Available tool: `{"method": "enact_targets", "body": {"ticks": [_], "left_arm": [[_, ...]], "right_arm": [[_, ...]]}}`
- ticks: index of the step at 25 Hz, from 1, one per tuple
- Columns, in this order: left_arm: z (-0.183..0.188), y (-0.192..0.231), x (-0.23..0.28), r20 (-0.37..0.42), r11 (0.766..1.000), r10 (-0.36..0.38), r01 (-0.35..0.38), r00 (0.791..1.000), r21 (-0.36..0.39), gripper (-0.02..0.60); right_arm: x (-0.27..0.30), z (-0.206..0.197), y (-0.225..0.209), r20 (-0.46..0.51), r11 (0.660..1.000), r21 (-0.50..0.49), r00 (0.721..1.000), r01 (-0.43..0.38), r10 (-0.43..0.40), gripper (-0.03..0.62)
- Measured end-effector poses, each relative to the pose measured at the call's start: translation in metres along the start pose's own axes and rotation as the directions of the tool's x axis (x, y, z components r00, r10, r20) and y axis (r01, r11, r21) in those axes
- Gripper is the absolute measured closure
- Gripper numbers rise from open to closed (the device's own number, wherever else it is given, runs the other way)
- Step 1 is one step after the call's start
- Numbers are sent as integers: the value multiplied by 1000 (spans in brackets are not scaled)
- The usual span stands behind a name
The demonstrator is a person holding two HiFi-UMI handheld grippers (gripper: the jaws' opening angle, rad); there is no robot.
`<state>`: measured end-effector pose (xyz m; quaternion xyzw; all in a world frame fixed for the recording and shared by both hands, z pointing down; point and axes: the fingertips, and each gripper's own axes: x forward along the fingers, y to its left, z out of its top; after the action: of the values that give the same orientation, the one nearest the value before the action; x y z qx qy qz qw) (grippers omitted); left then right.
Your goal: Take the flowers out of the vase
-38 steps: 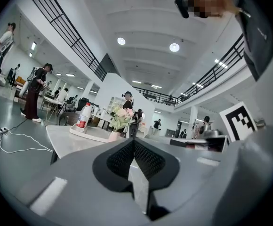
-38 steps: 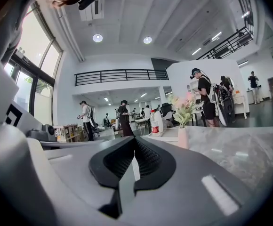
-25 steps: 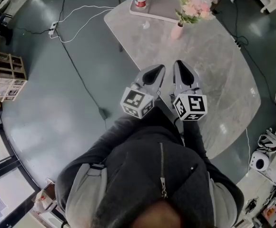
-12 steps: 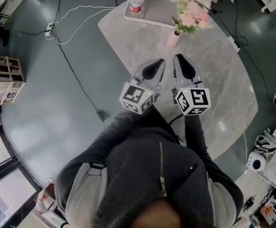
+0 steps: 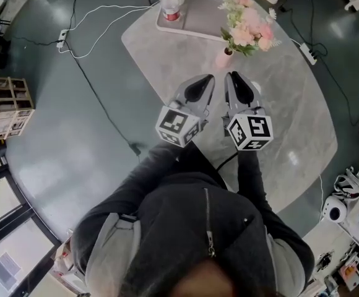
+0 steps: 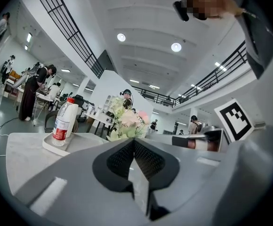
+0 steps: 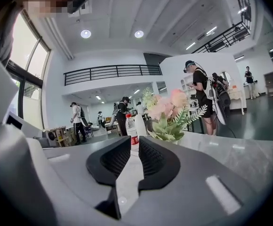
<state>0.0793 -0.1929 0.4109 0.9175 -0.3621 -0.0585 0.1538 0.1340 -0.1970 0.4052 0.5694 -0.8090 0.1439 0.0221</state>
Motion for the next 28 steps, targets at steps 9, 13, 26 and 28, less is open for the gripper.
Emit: {"method": "enact_targets", "body": {"ticks": [9,13,26,28], "left_arm": [[-7,23,39,-35,1000,-16,16,999,4,572],[-10,31,52,-44,1000,-24,24,999,-1,572],[-28,58,73,-86,1000,-8,7,996,-5,572],[-29,60,73,-93,1000,-9,8,996,-5,572]], "right_arm": [[28,-10,-37,-42,997,26,997,68,-67,499],[41,-22,-45,-82,997,39,994,71,-68,422],[71,-45,-65,-109,992,83,990,96,-86,395],[75,-47,-66,-115,992,73,989,106,-97,393]]}}
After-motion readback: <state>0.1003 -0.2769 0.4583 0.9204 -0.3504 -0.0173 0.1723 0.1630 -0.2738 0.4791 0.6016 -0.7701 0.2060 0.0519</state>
